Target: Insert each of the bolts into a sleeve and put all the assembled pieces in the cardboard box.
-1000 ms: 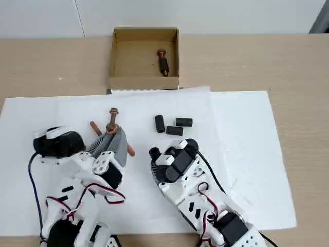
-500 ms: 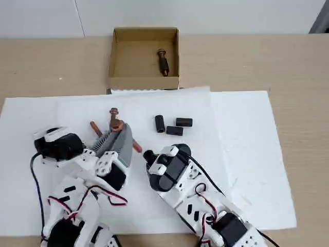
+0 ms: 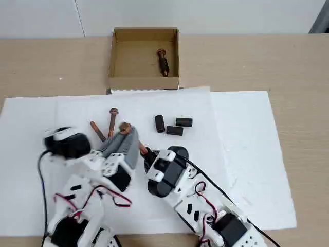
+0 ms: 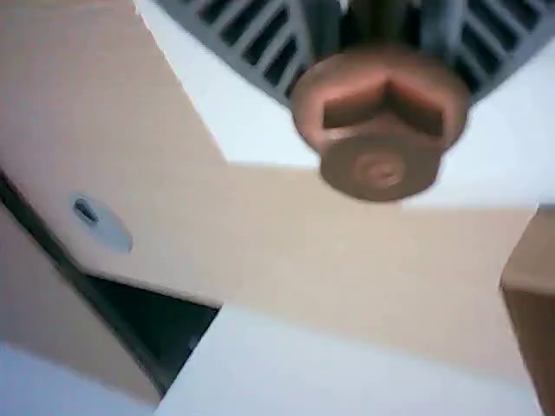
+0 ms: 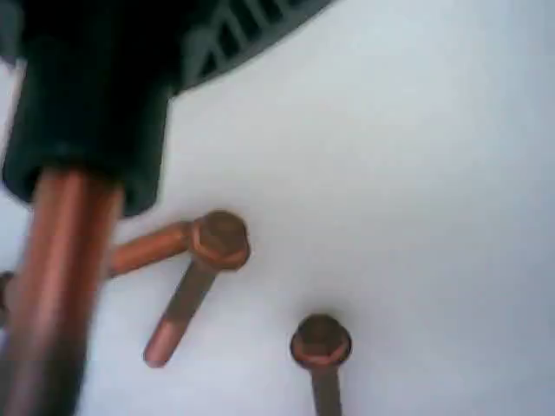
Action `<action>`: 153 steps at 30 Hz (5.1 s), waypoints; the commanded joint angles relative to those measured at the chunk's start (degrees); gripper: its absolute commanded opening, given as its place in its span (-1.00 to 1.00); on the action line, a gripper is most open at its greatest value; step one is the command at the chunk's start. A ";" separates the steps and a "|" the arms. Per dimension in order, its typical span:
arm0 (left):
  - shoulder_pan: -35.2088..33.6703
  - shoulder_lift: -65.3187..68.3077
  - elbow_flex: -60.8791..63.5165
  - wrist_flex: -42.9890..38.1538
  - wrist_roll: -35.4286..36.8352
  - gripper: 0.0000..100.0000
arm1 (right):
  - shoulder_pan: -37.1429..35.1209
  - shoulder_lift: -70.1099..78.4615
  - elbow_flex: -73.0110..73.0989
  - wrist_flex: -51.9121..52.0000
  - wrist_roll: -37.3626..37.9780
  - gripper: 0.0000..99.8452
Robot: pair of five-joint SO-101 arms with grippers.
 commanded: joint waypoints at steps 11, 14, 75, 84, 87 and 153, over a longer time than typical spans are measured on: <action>0.18 -0.53 0.40 -0.18 0.26 -0.99 | -0.48 -0.48 -1.05 -1.71 0.44 -0.99; 2.46 -0.53 0.04 4.66 0.09 -0.99 | -0.40 -0.48 -1.05 -1.71 0.44 -0.99; -21.98 -0.53 4.88 14.68 -31.03 -0.99 | 23.69 0.04 -9.67 15.69 -14.77 -0.99; -21.98 -0.53 9.54 14.68 -31.03 -0.99 | 23.78 18.15 -27.34 15.69 -18.55 -0.99; -21.98 -0.53 9.54 14.68 -30.95 -0.99 | 23.78 30.90 -38.42 15.69 -21.10 -0.99; -21.89 -0.53 16.40 8.97 -30.77 -0.99 | 25.63 156.44 -148.22 3.21 18.29 -0.80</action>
